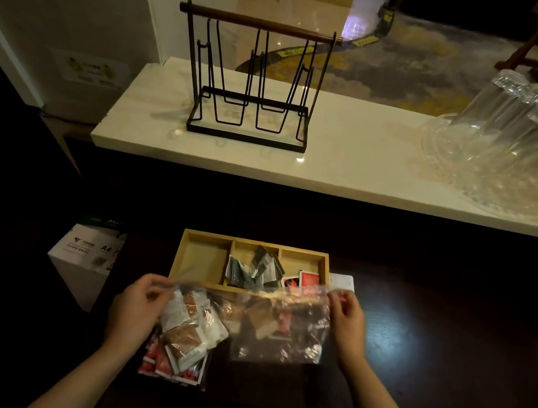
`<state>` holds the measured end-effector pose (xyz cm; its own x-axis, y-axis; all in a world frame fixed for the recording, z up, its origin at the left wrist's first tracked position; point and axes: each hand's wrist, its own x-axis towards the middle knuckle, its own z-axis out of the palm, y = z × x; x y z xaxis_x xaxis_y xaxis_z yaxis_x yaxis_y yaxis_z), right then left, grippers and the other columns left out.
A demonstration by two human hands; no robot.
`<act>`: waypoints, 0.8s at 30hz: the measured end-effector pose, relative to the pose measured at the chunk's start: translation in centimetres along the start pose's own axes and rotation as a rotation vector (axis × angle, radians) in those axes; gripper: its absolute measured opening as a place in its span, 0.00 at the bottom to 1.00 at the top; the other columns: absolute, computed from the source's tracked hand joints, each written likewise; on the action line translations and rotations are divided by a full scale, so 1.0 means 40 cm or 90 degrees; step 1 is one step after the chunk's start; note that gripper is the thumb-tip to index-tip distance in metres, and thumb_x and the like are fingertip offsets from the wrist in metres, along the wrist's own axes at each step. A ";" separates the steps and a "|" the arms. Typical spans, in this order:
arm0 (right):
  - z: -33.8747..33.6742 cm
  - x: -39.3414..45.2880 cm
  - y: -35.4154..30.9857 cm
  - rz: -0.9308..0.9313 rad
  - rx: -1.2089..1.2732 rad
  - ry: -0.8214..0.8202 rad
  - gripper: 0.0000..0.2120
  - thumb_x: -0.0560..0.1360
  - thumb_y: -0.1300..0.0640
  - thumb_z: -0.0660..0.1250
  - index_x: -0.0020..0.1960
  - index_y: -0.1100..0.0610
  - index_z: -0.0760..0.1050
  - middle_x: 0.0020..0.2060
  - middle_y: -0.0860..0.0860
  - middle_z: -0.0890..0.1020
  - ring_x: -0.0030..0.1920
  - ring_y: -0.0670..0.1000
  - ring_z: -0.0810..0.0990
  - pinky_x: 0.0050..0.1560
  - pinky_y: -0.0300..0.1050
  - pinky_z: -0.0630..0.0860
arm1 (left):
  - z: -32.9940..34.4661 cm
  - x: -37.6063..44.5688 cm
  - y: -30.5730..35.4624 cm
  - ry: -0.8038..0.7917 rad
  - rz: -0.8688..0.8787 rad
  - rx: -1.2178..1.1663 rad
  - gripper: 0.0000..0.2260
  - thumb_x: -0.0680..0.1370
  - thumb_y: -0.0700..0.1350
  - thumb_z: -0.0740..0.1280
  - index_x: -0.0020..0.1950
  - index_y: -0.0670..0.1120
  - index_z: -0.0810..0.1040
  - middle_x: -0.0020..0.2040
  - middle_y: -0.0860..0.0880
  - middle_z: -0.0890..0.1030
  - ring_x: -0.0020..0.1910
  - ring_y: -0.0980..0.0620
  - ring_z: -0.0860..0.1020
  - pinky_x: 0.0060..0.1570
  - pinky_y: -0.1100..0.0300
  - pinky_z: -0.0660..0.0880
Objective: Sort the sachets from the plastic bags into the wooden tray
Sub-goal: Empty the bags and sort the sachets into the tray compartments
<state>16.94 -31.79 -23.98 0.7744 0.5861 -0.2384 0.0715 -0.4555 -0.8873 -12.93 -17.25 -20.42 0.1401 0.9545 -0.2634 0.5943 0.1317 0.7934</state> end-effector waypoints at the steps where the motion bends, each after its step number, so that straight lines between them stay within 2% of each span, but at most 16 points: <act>1: -0.021 -0.003 0.024 0.019 -0.026 0.013 0.07 0.78 0.52 0.63 0.47 0.55 0.76 0.40 0.50 0.82 0.41 0.52 0.81 0.37 0.40 0.74 | -0.004 0.011 -0.021 0.047 0.010 0.080 0.06 0.75 0.43 0.69 0.50 0.46 0.77 0.45 0.48 0.81 0.42 0.46 0.80 0.39 0.50 0.78; 4: -0.080 -0.017 0.087 0.059 -0.120 0.047 0.09 0.78 0.53 0.62 0.41 0.55 0.75 0.38 0.55 0.82 0.37 0.54 0.78 0.33 0.45 0.70 | -0.012 0.044 -0.073 0.092 -0.022 0.210 0.17 0.74 0.44 0.70 0.60 0.42 0.74 0.56 0.40 0.75 0.53 0.39 0.76 0.49 0.45 0.76; 7: -0.120 -0.020 0.145 0.096 -0.286 0.070 0.11 0.78 0.50 0.61 0.46 0.56 0.76 0.44 0.58 0.83 0.42 0.58 0.79 0.37 0.47 0.69 | -0.008 0.063 -0.090 0.052 -0.013 0.281 0.23 0.73 0.46 0.70 0.65 0.40 0.72 0.63 0.37 0.72 0.61 0.36 0.71 0.57 0.43 0.72; 10: -0.125 -0.018 0.178 0.138 -0.402 0.098 0.12 0.78 0.46 0.60 0.52 0.53 0.74 0.48 0.57 0.83 0.47 0.61 0.81 0.41 0.49 0.72 | 0.001 0.079 -0.082 0.064 0.020 0.331 0.22 0.74 0.45 0.70 0.66 0.40 0.72 0.64 0.38 0.73 0.63 0.36 0.70 0.57 0.43 0.71; 13: -0.113 -0.017 0.174 0.154 -0.403 0.152 0.14 0.77 0.47 0.62 0.57 0.54 0.72 0.50 0.58 0.81 0.50 0.62 0.80 0.44 0.51 0.71 | -0.002 0.096 -0.071 0.073 0.061 0.367 0.12 0.75 0.45 0.68 0.58 0.43 0.77 0.54 0.41 0.81 0.53 0.40 0.77 0.45 0.47 0.77; 16: -0.102 -0.013 0.161 0.118 -0.384 0.214 0.17 0.74 0.53 0.67 0.60 0.58 0.72 0.52 0.60 0.80 0.55 0.62 0.76 0.49 0.55 0.73 | -0.014 0.110 -0.065 0.067 0.106 0.383 0.05 0.77 0.45 0.65 0.47 0.46 0.80 0.44 0.45 0.83 0.41 0.44 0.79 0.35 0.53 0.75; 20: -0.093 -0.013 0.138 0.028 -0.432 0.253 0.17 0.71 0.62 0.69 0.59 0.64 0.74 0.53 0.63 0.79 0.55 0.64 0.74 0.54 0.58 0.72 | -0.034 0.127 -0.057 0.018 0.120 0.409 0.05 0.77 0.47 0.64 0.45 0.49 0.79 0.39 0.47 0.82 0.37 0.46 0.79 0.33 0.52 0.77; 22: -0.073 -0.016 0.103 -0.016 -0.410 0.231 0.17 0.71 0.63 0.69 0.59 0.63 0.74 0.53 0.61 0.78 0.55 0.61 0.75 0.54 0.56 0.73 | -0.043 0.131 -0.049 -0.003 0.103 0.416 0.04 0.77 0.47 0.65 0.42 0.51 0.77 0.37 0.48 0.82 0.35 0.48 0.79 0.33 0.53 0.78; 24: -0.025 -0.027 0.053 -0.035 -0.345 0.169 0.12 0.74 0.61 0.67 0.57 0.60 0.75 0.52 0.57 0.78 0.53 0.56 0.77 0.51 0.52 0.76 | -0.055 0.129 -0.028 -0.027 0.085 0.377 0.07 0.76 0.45 0.67 0.38 0.52 0.77 0.34 0.49 0.81 0.33 0.50 0.78 0.34 0.56 0.77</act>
<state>16.89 -34.06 -25.22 0.8858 0.4631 -0.0300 0.3716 -0.7465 -0.5520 -14.61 -11.87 -21.48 0.2680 0.9392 -0.2148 0.9071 -0.1710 0.3845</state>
